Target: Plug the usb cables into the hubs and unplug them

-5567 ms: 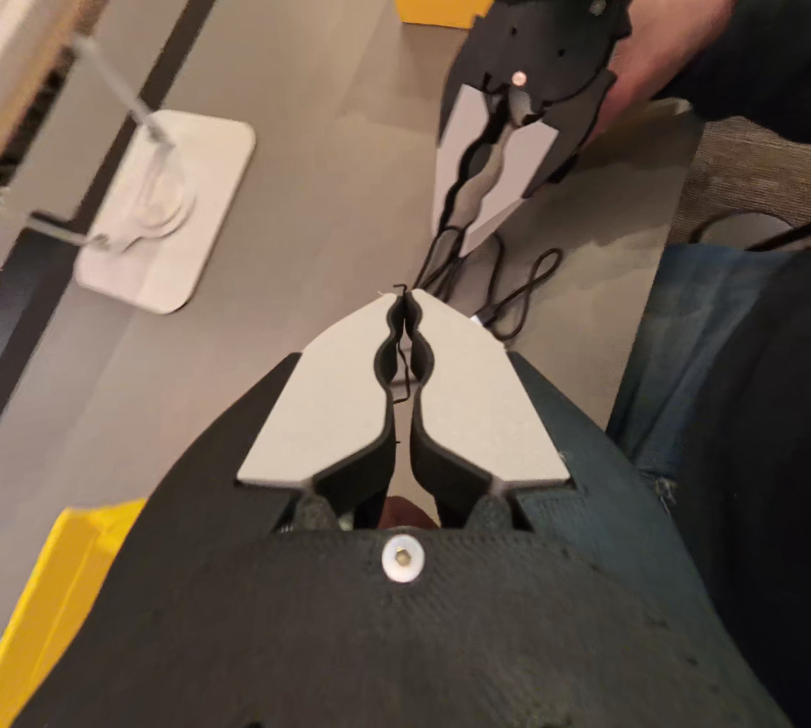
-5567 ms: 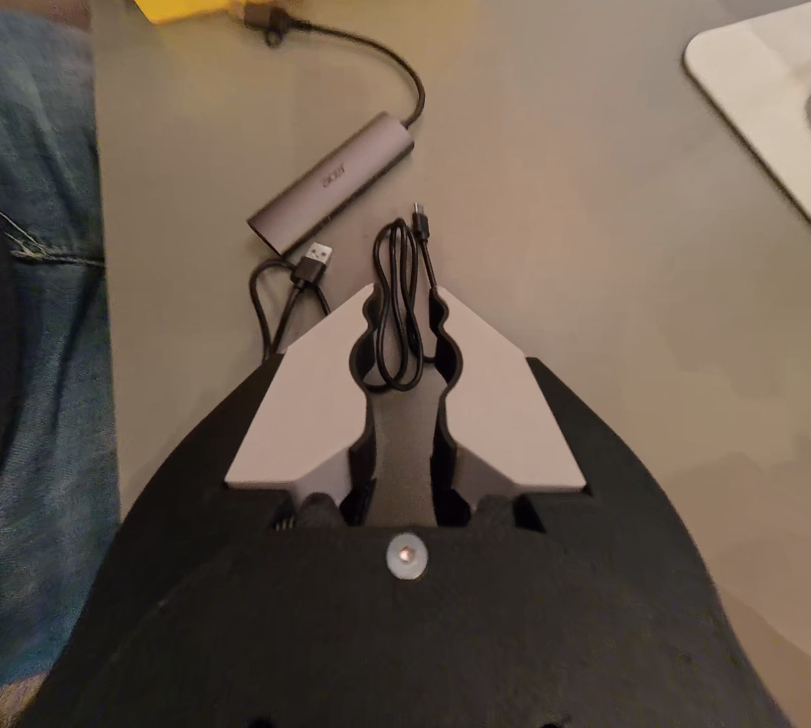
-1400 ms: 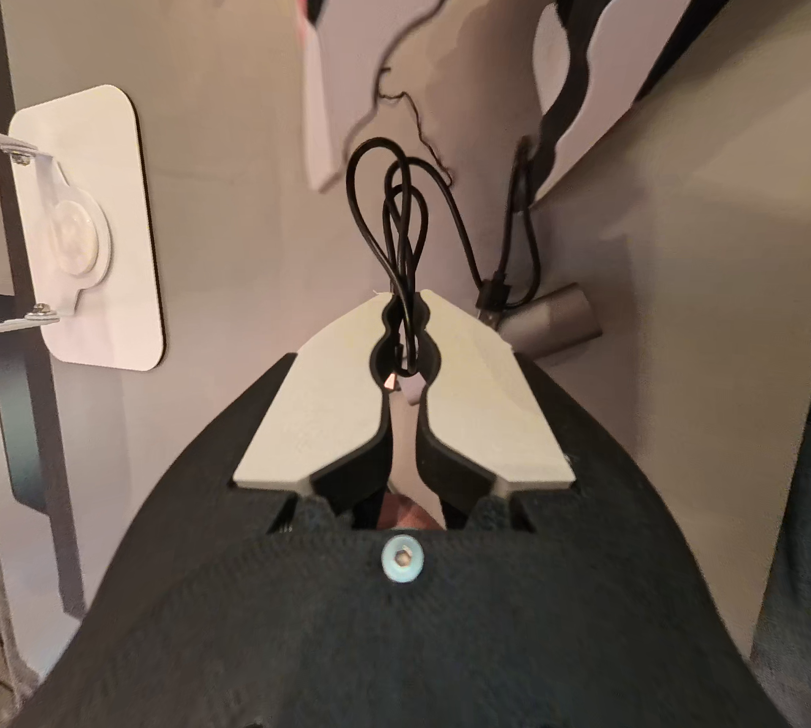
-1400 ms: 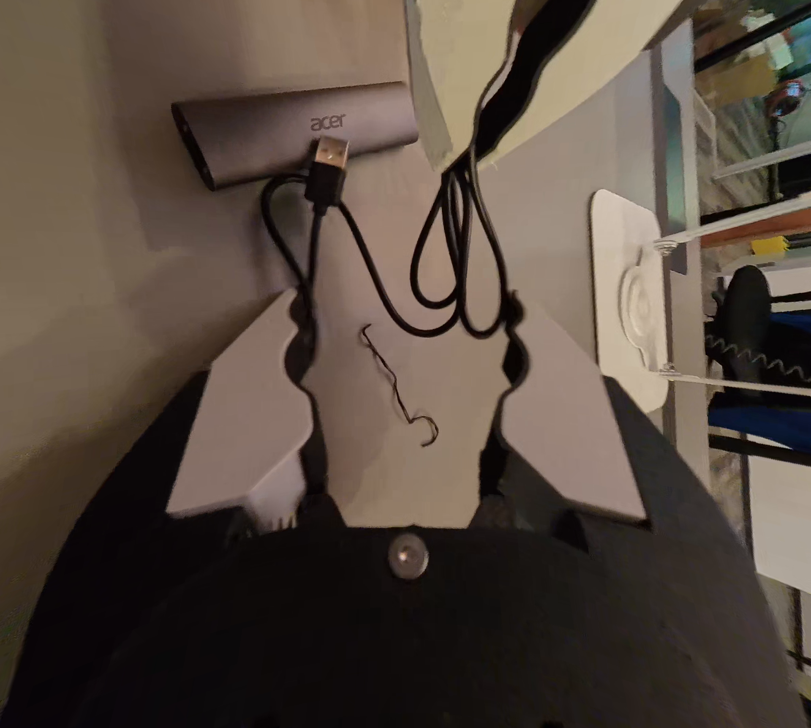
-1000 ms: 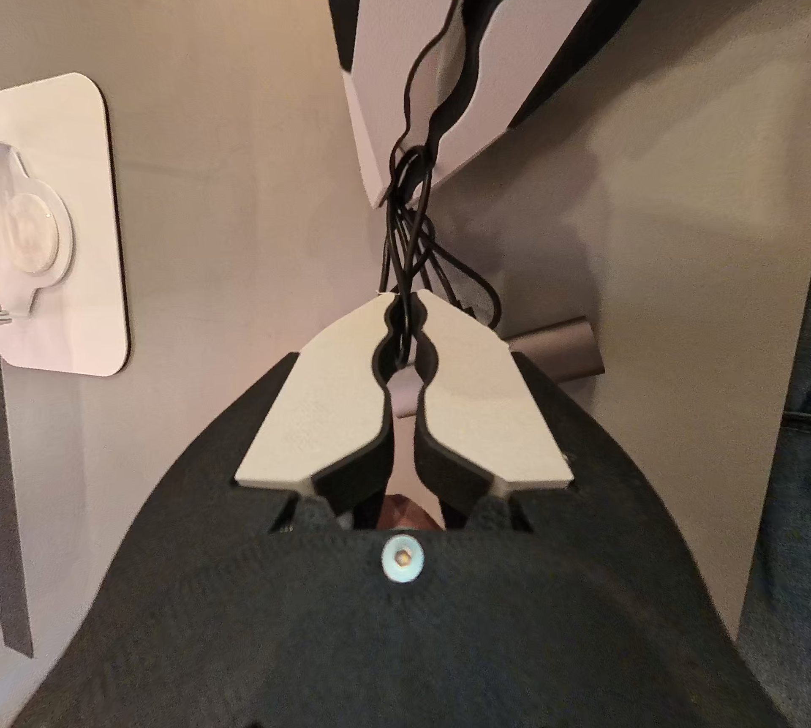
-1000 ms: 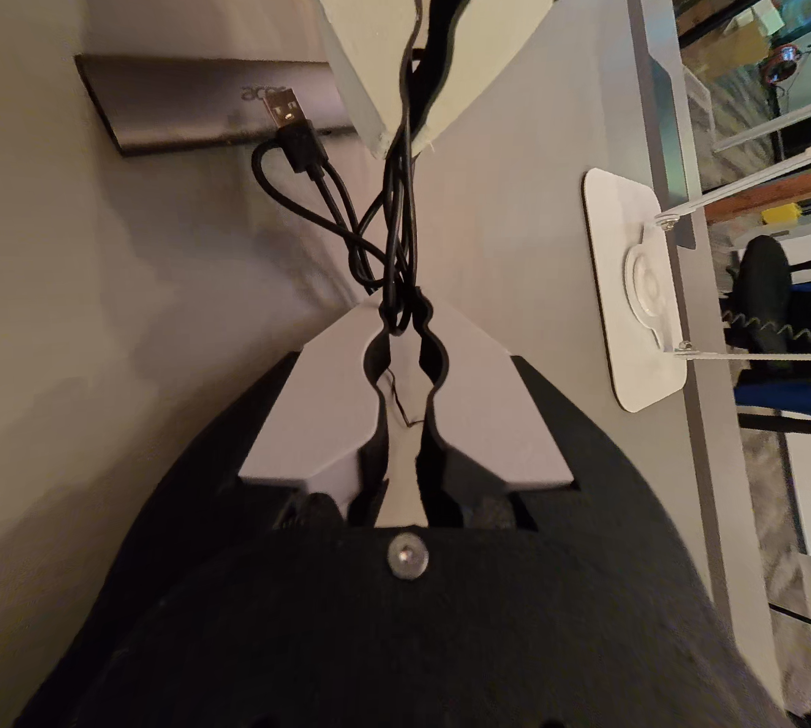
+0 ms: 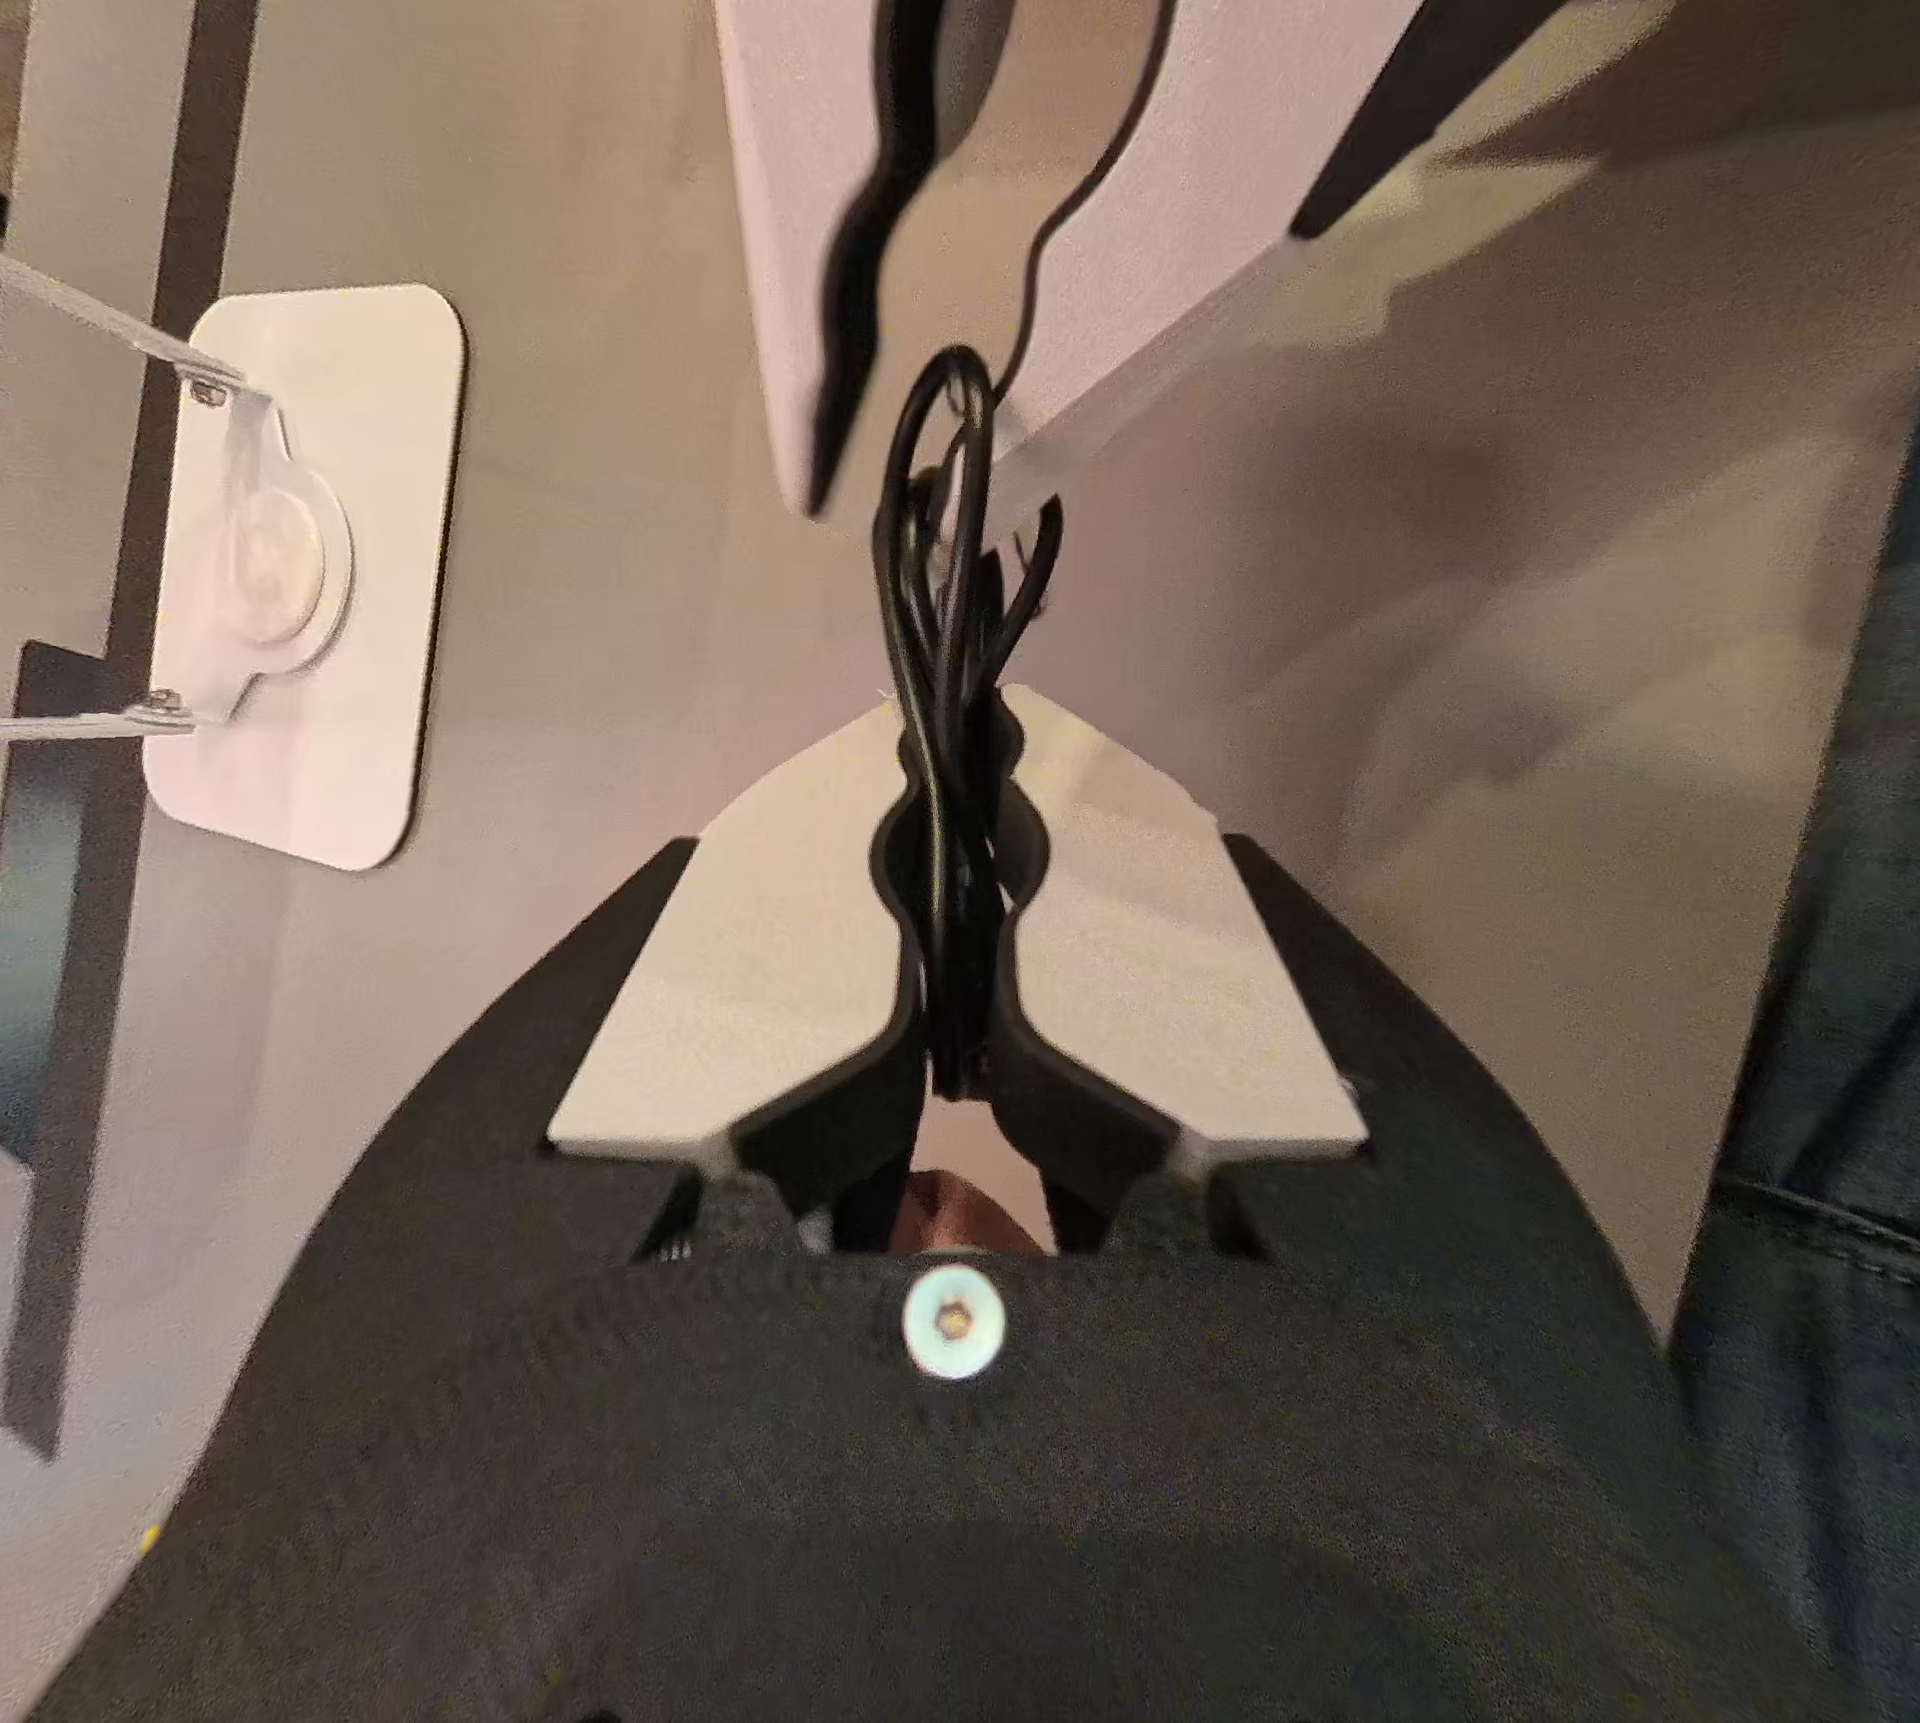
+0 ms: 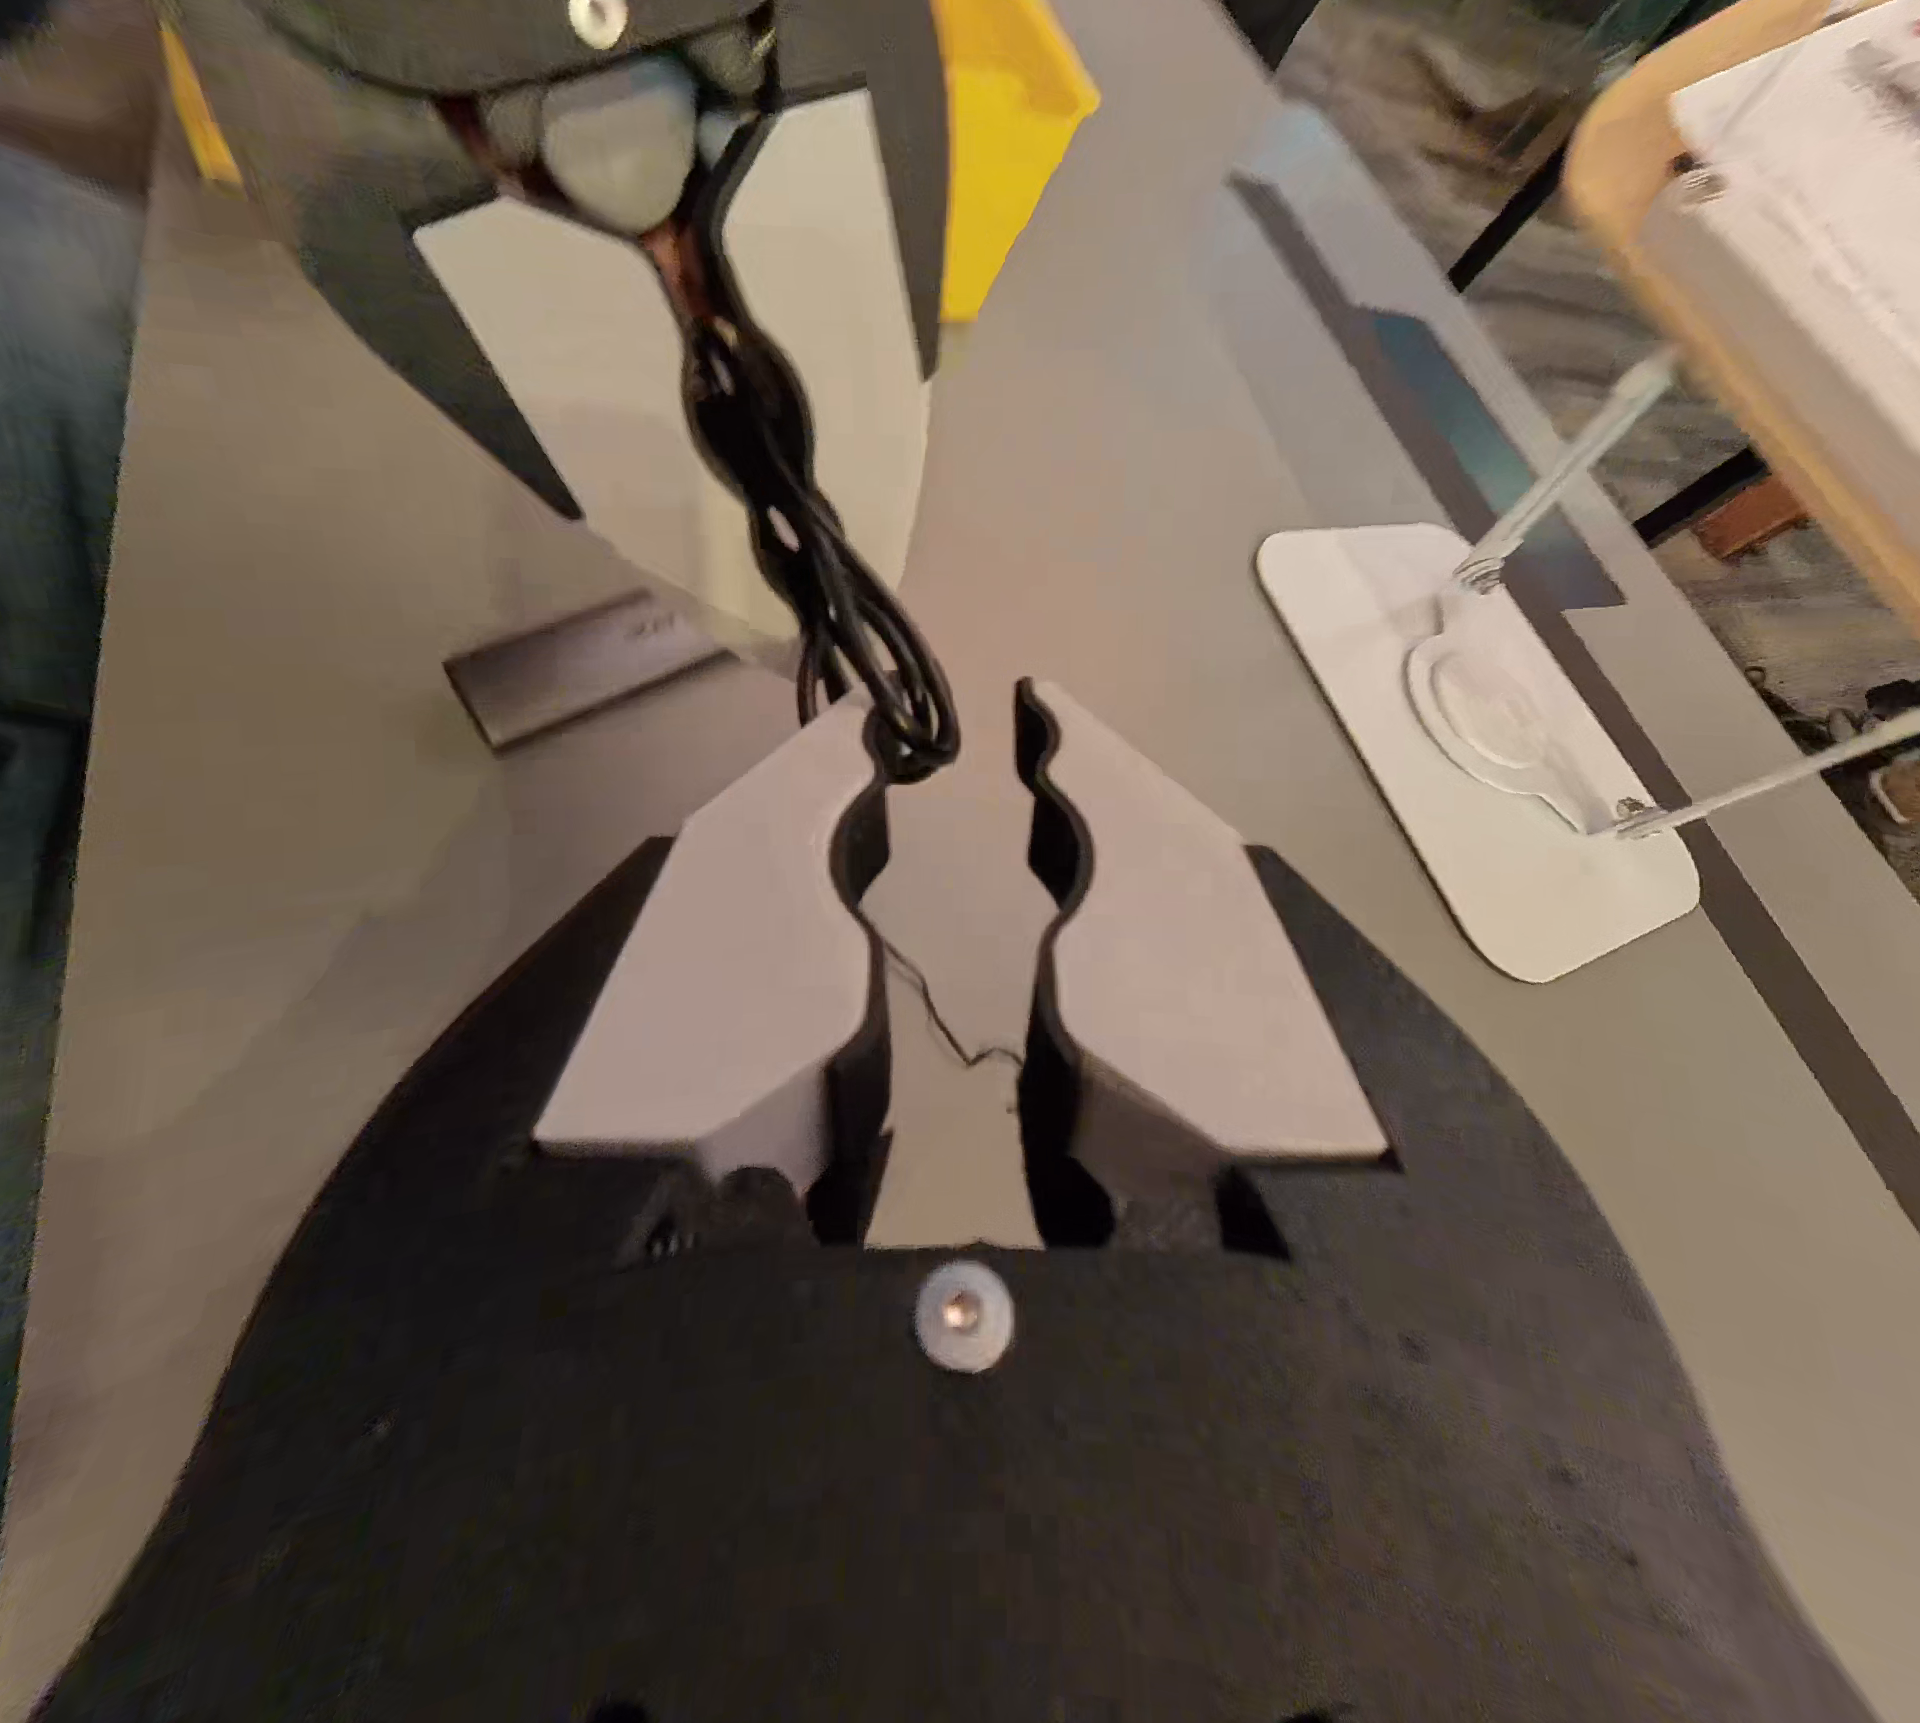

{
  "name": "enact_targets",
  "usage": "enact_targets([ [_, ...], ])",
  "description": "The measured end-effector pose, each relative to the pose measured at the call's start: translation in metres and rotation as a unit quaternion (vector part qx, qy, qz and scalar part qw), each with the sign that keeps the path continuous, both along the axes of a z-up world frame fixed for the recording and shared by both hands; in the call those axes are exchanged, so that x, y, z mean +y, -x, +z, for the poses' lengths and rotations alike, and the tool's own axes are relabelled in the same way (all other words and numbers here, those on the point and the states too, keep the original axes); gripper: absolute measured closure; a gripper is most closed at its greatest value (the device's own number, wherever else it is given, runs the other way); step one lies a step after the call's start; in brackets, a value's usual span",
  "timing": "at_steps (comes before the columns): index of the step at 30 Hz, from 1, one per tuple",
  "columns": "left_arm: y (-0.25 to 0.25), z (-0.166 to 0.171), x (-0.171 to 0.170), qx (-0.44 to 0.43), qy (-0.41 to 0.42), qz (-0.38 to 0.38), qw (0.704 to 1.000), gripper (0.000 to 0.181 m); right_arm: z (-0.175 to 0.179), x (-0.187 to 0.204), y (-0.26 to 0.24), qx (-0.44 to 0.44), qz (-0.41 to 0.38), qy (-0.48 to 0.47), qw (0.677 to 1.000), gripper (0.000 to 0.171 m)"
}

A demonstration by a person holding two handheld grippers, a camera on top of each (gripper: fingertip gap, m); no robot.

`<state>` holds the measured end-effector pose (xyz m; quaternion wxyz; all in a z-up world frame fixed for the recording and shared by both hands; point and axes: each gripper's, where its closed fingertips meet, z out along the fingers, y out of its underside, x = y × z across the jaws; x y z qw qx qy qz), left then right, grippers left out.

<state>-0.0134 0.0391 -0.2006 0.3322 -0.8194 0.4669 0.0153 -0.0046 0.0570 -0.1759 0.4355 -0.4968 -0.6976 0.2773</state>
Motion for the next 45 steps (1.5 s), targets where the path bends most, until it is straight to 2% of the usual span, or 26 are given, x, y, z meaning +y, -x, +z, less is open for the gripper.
enact_targets([
  [3,-0.003,0.015,0.001,-0.055,-0.008,0.002,0.998,0.174,0.025,0.006,-0.003,0.073,-0.015,0.052,0.996,0.125],
  [5,-0.008,0.025,-0.001,-0.090,-0.014,-0.006,0.996,0.174,0.037,0.004,-0.007,0.102,0.000,0.096,0.990,0.114],
  [7,-0.012,0.034,-0.002,-0.124,-0.017,-0.010,0.992,0.175,0.043,-0.004,-0.010,0.111,0.033,0.137,0.984,0.092],
  [12,-0.021,0.067,-0.005,-0.226,-0.034,-0.025,0.973,0.175,0.077,-0.012,-0.015,0.179,0.064,0.193,0.963,0.089],
  [15,-0.032,0.078,-0.010,-0.262,-0.031,-0.047,0.963,0.175,0.084,-0.022,-0.008,0.197,0.088,0.231,0.949,0.094],
  [17,-0.040,0.079,-0.014,-0.270,-0.022,-0.062,0.960,0.175,0.093,-0.032,-0.003,0.215,0.116,0.264,0.933,0.106],
  [18,-0.043,0.079,-0.014,-0.272,-0.020,-0.066,0.960,0.175,0.097,-0.036,-0.001,0.223,0.126,0.273,0.927,0.122],
  [19,-0.045,0.080,-0.015,-0.281,-0.015,-0.070,0.957,0.174,0.101,-0.041,0.000,0.228,0.144,0.283,0.920,0.150],
  [21,-0.048,0.082,-0.016,-0.300,-0.003,-0.075,0.951,0.174,0.109,-0.048,0.000,0.238,0.174,0.300,0.907,0.171],
  [26,-0.046,0.090,-0.006,-0.336,-0.011,-0.056,0.940,0.173,0.117,-0.037,0.006,0.241,0.151,0.300,0.911,0.171],
  [29,-0.043,0.102,0.001,-0.351,-0.050,-0.038,0.934,0.151,0.128,-0.022,0.004,0.270,0.122,0.328,0.897,0.171],
  [31,-0.038,0.104,0.006,-0.310,-0.101,-0.020,0.945,0.126,0.131,-0.008,0.003,0.286,0.098,0.351,0.886,0.171],
  [34,-0.034,0.103,0.013,-0.220,-0.172,0.003,0.960,0.110,0.129,0.005,0.004,0.295,0.069,0.375,0.876,0.171],
  [38,-0.023,0.104,0.028,-0.062,-0.281,0.049,0.956,0.112,0.124,0.015,0.007,0.301,0.036,0.393,0.868,0.171],
  [40,-0.017,0.101,0.035,0.038,-0.327,0.063,0.942,0.113,0.123,0.015,0.008,0.303,0.028,0.410,0.860,0.171],
  [42,-0.013,0.094,0.040,0.078,-0.344,0.076,0.933,0.114,0.122,0.014,0.009,0.303,0.023,0.421,0.855,0.171],
  [45,-0.003,0.098,0.045,0.115,-0.384,0.104,0.910,0.151,0.119,0.010,0.011,0.296,0.015,0.424,0.856,0.171],
])
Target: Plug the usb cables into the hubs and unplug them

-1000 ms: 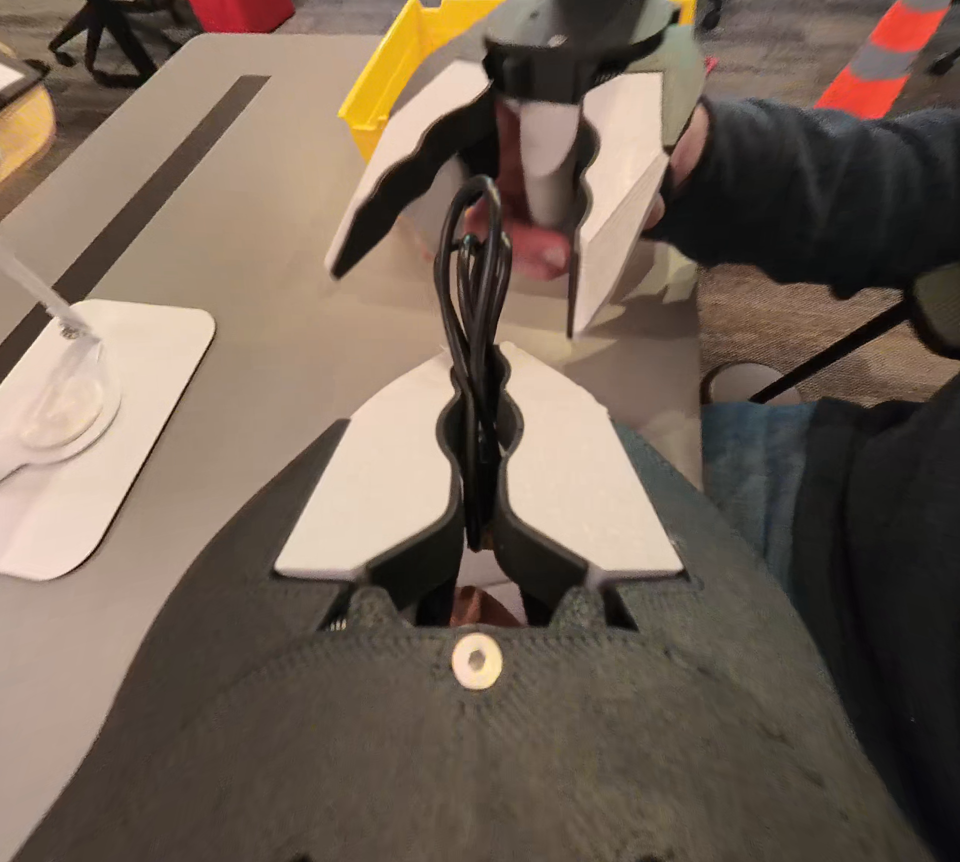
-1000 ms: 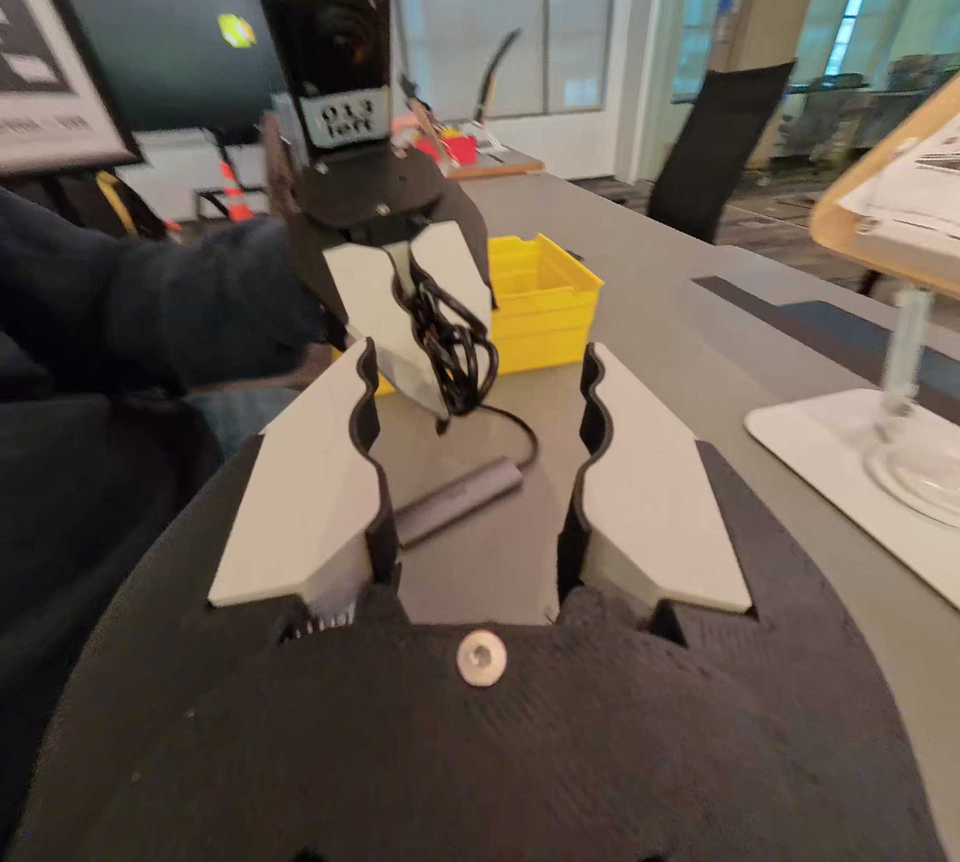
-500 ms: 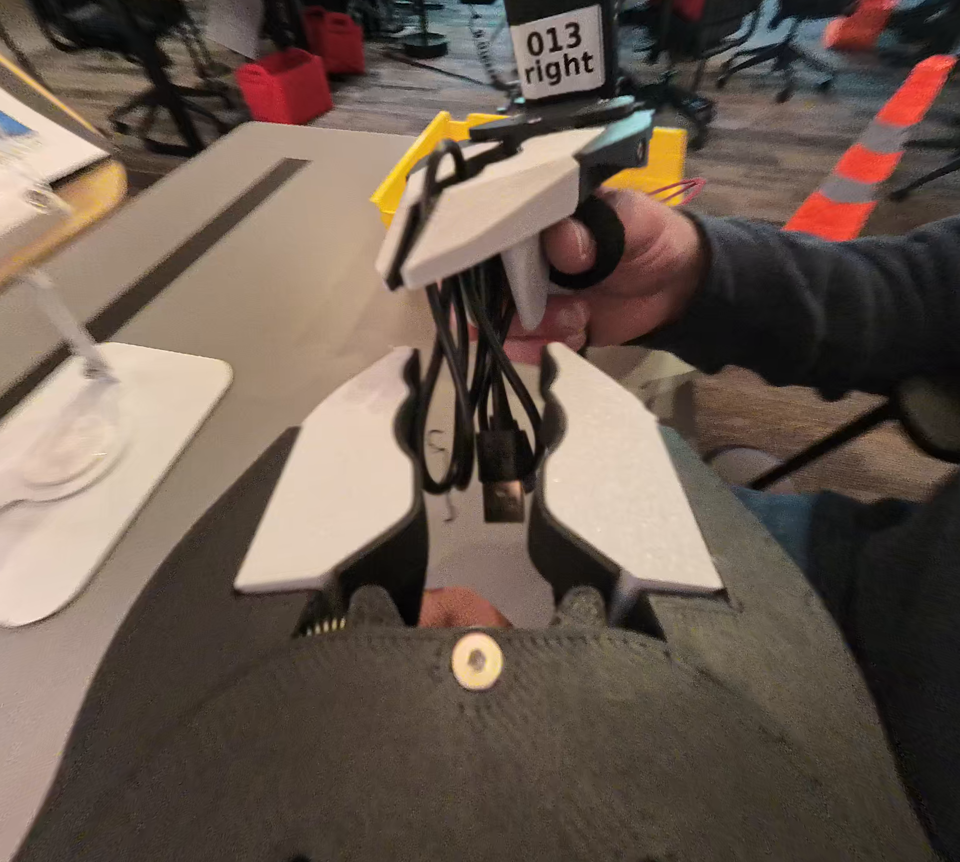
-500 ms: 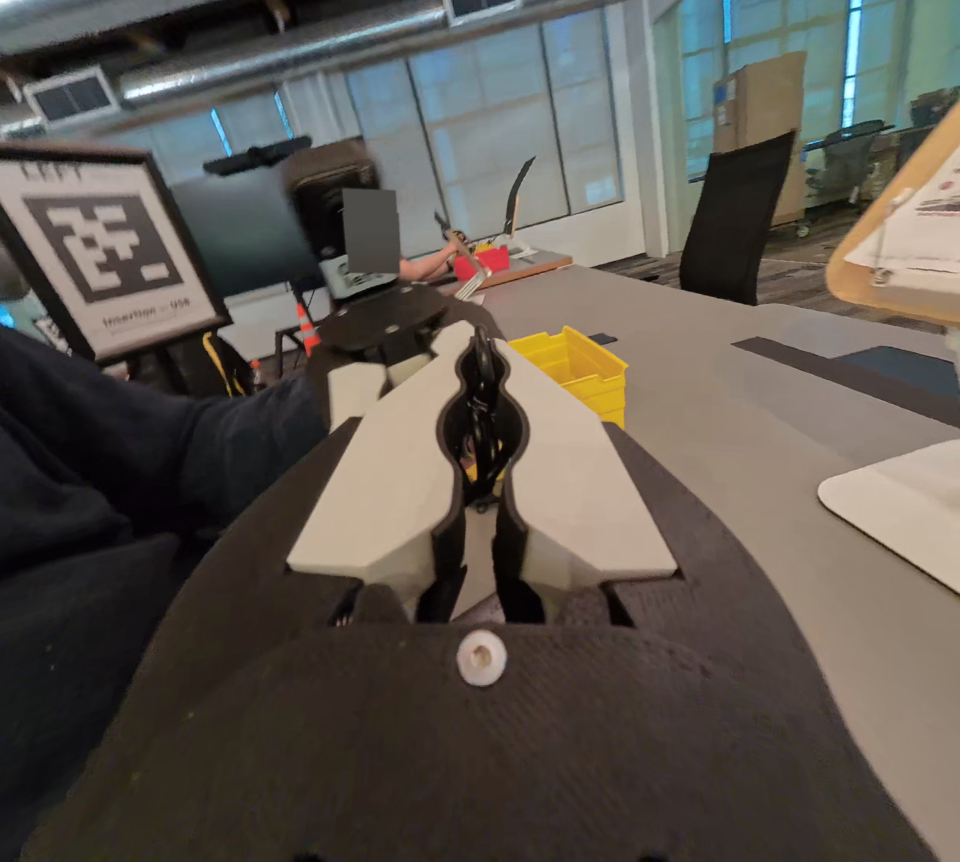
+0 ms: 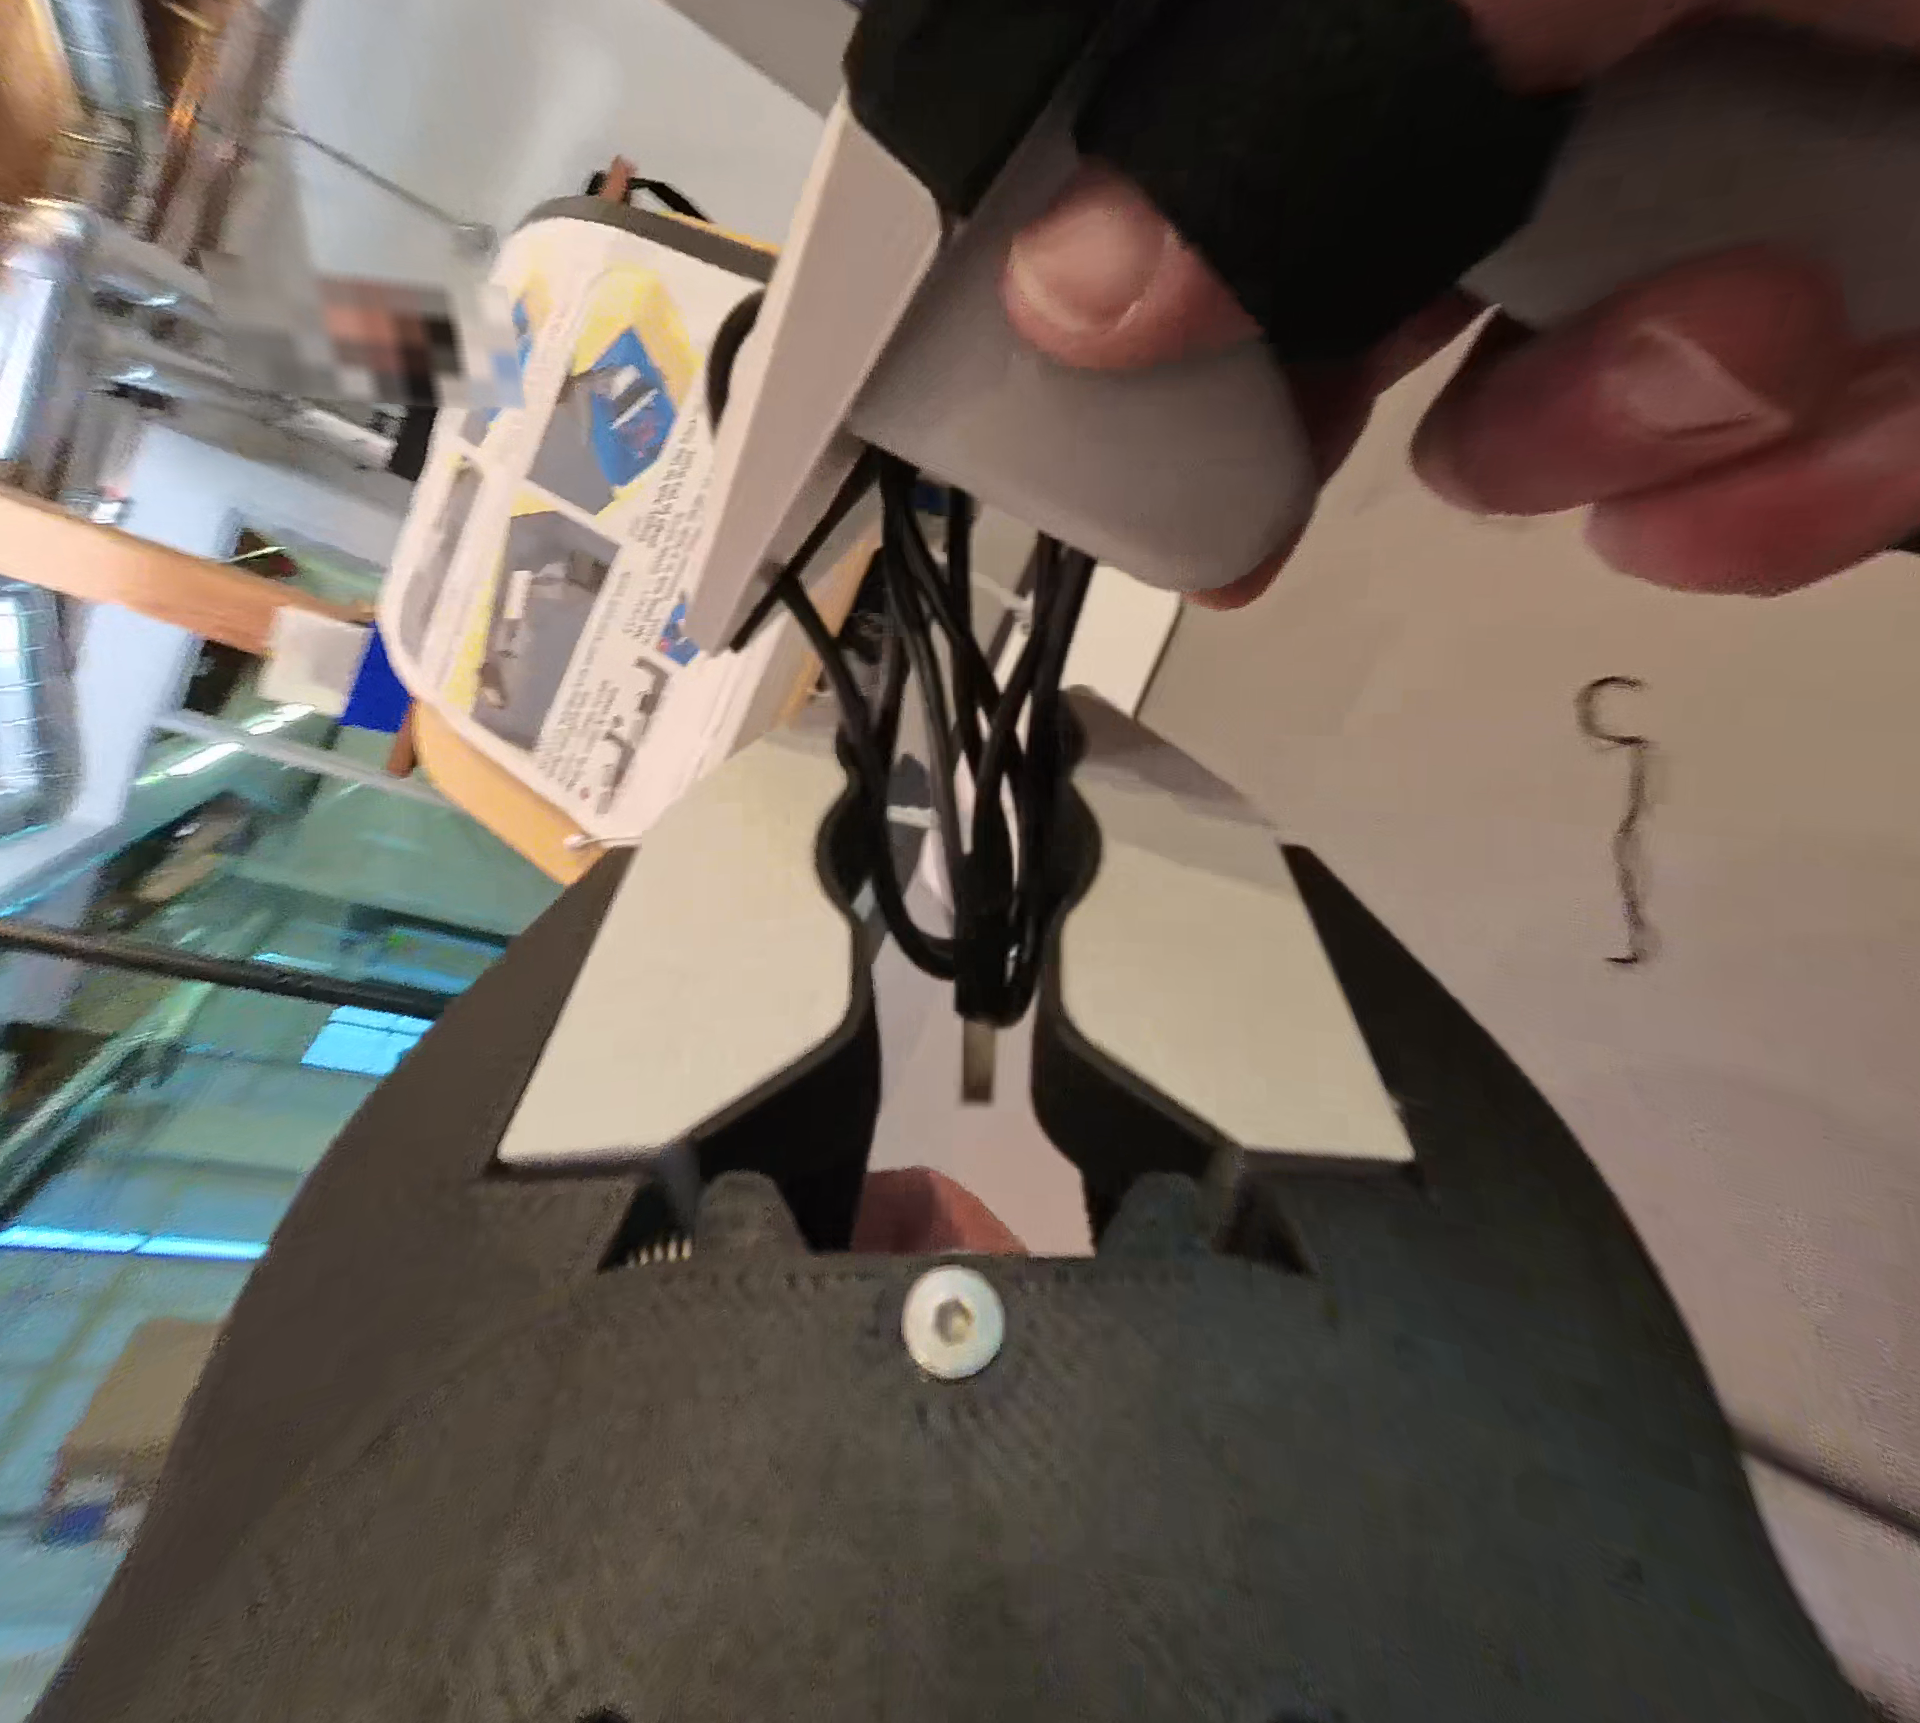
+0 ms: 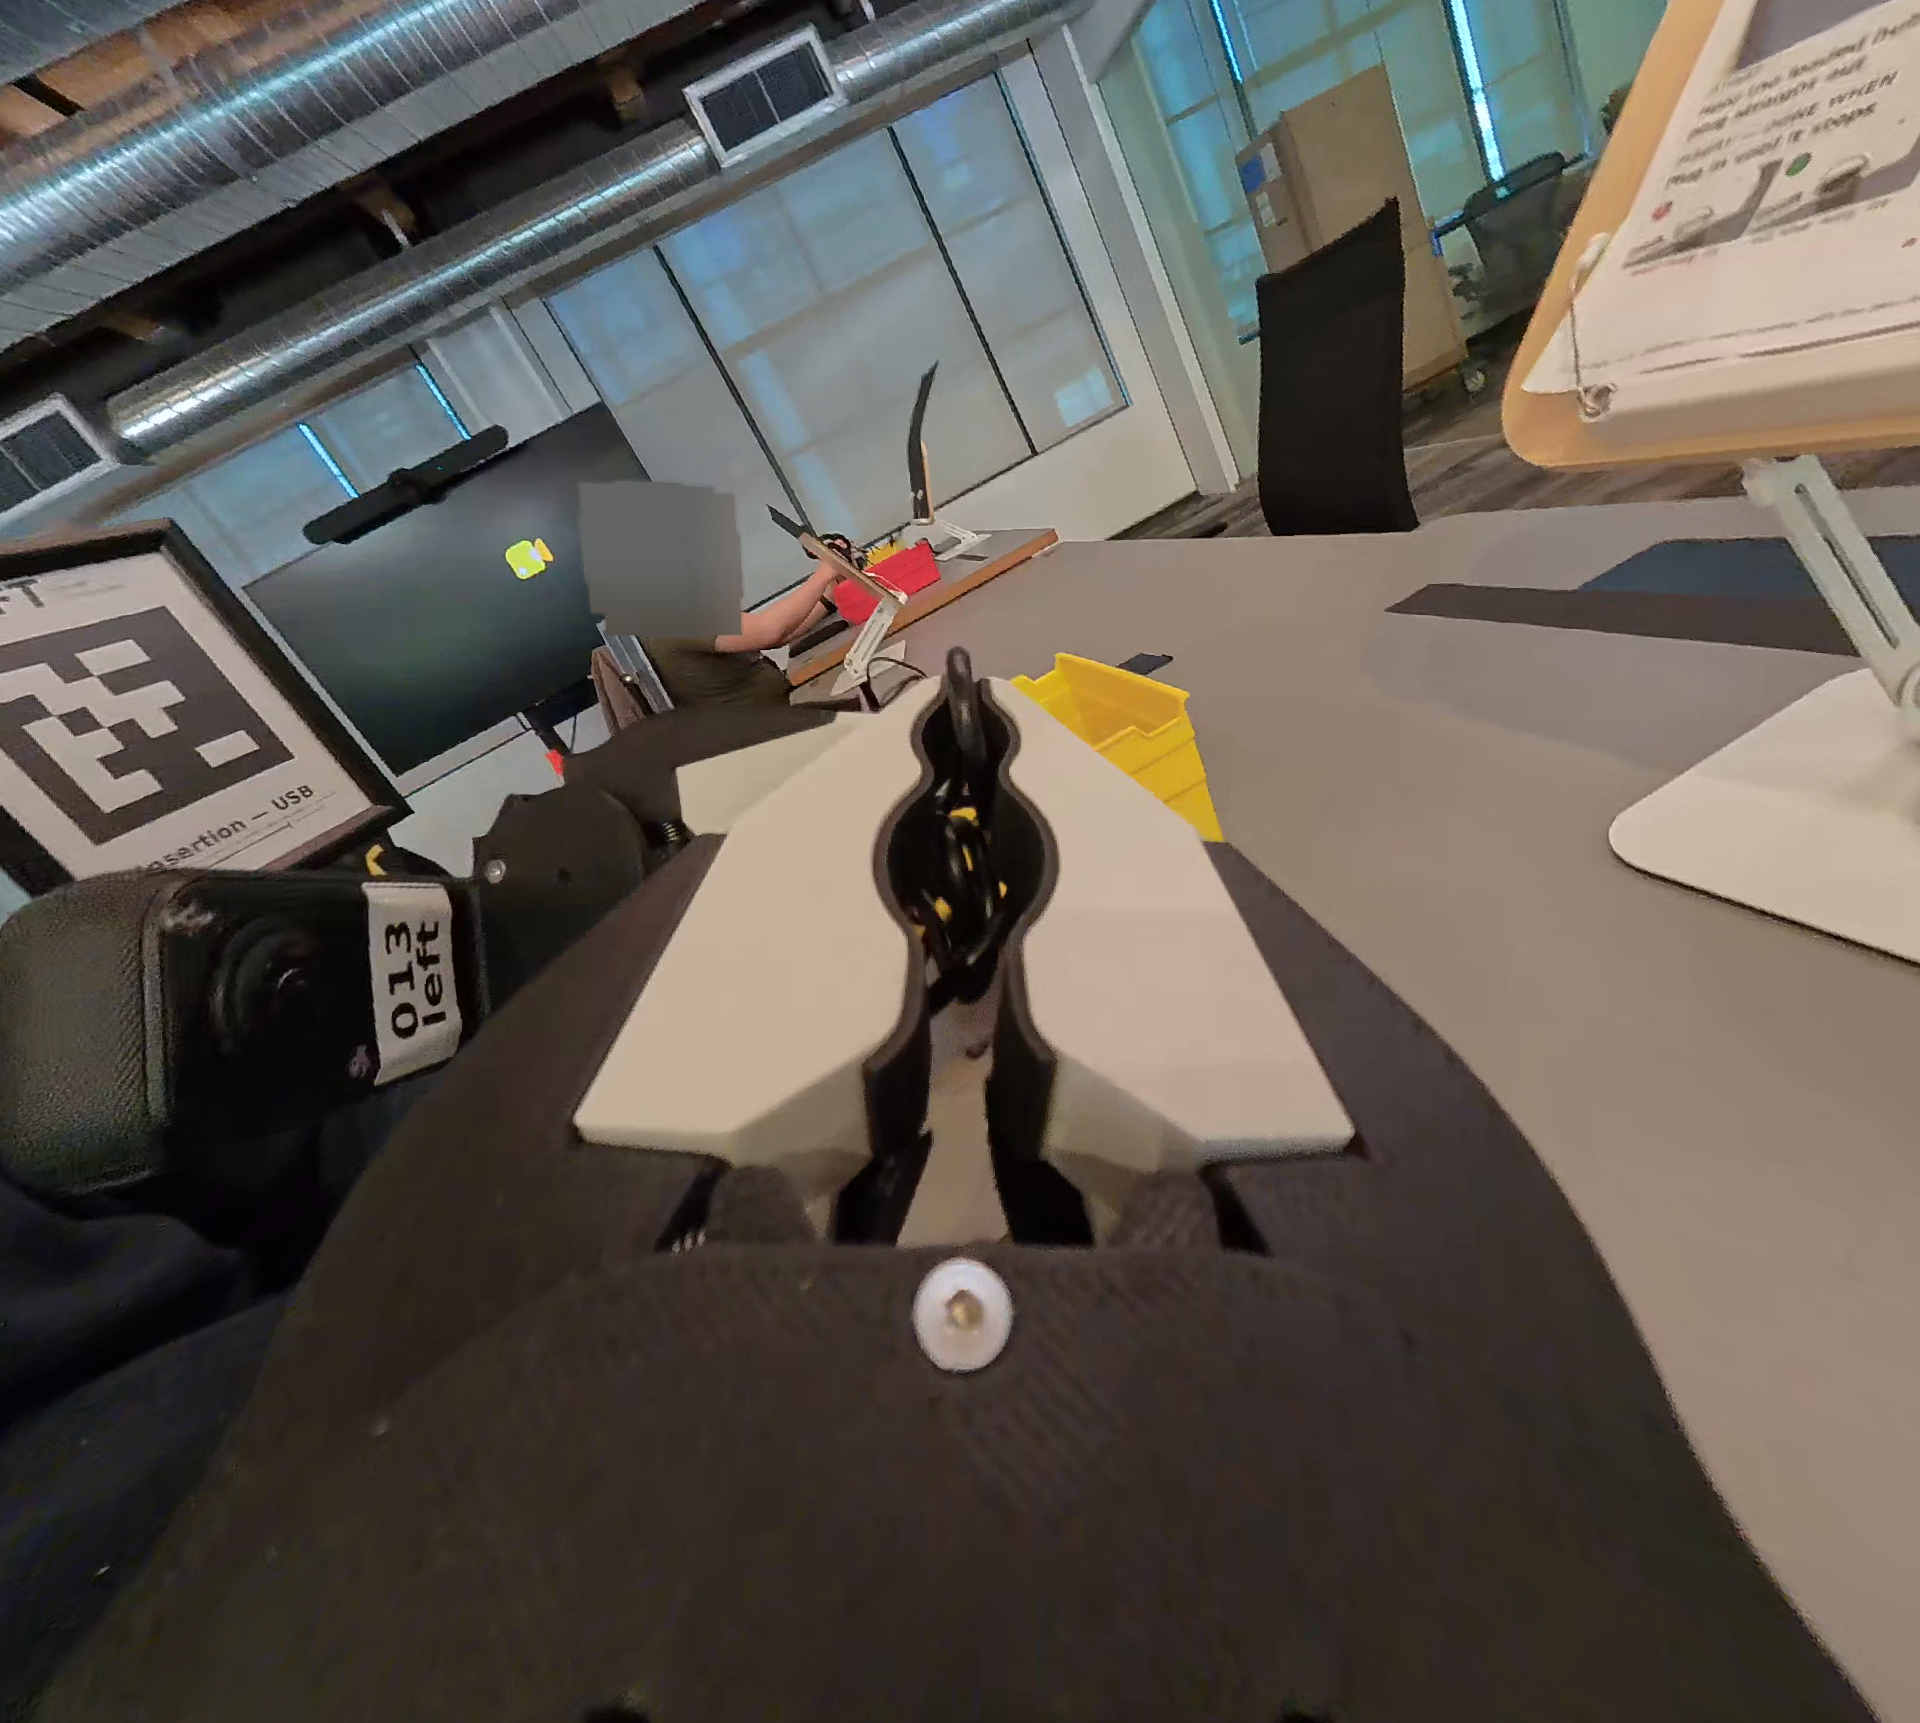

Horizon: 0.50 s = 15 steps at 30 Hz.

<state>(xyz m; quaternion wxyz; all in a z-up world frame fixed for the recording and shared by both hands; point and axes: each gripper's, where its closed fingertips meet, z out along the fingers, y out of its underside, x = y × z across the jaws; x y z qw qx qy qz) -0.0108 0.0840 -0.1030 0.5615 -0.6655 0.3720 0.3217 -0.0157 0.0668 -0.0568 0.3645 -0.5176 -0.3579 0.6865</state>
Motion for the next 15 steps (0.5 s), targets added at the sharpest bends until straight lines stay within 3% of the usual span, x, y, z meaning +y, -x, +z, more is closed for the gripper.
enact_targets([
  [3,0.003,0.000,-0.002,-0.004,0.005,0.001,1.000,0.166,-0.003,-0.002,0.001,-0.010,-0.001,-0.010,1.000,0.171],
  [6,0.008,-0.003,-0.005,-0.030,0.044,-0.010,0.999,0.171,0.004,-0.001,-0.004,0.001,-0.015,-0.059,0.998,0.133],
  [10,0.017,-0.002,-0.013,-0.138,0.106,-0.045,0.984,0.174,0.003,-0.012,-0.011,-0.039,-0.019,-0.202,0.978,0.110],
  [13,0.024,-0.013,-0.023,-0.131,0.181,-0.054,0.973,0.175,-0.008,-0.021,-0.011,-0.115,-0.028,-0.333,0.935,0.105],
  [15,0.025,-0.020,-0.029,-0.112,0.220,-0.059,0.967,0.175,-0.014,-0.022,-0.007,-0.164,-0.053,-0.442,0.880,0.099],
])
